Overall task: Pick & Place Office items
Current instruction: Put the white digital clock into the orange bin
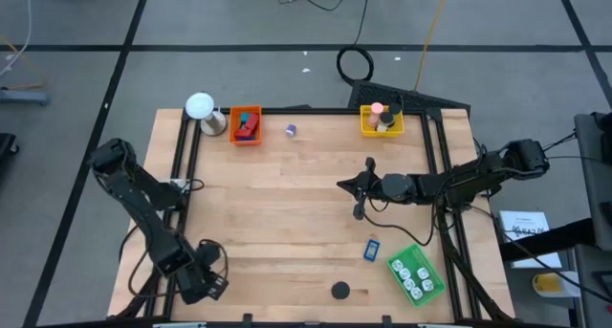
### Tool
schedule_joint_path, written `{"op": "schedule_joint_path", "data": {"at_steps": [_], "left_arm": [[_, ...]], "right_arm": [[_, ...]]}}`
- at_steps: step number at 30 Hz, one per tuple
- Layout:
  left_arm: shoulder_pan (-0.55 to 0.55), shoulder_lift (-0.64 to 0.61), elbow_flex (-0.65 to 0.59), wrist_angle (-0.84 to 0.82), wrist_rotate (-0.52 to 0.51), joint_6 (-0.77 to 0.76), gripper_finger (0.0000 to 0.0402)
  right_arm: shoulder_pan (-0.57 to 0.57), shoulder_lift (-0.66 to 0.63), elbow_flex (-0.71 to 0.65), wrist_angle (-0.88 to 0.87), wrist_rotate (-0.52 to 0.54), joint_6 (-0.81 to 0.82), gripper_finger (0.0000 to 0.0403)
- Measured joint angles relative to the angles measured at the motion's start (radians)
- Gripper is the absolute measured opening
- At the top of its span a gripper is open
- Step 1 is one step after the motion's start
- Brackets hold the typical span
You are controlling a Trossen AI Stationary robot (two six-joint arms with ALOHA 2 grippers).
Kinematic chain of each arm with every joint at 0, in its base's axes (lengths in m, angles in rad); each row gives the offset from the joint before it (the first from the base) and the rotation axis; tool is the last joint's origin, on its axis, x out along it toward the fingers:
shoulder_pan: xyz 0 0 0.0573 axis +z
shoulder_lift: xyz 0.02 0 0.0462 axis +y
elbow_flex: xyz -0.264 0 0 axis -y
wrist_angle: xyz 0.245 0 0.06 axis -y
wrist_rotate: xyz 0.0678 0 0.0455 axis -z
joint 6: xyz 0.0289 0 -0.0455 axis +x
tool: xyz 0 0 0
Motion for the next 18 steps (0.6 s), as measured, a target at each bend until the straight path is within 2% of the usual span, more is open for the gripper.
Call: {"op": "schedule_joint_path", "data": {"at_steps": [4,14,18], "left_arm": [[-0.034,0.000,-0.001,-0.093,0.069,-0.108,0.0164],[-0.052,0.007,-0.008,-0.172,0.007,-0.200,0.0280],[-0.050,0.054,-0.016,-0.168,0.063,-0.211,0.0304]], "right_arm": [[0.000,0.000,0.000,0.000,0.000,0.000,0.0004],[0.000,0.000,0.000,0.000,0.000,0.000,0.0004],[0.000,0.000,0.000,0.000,0.000,0.000,0.0004]]}}
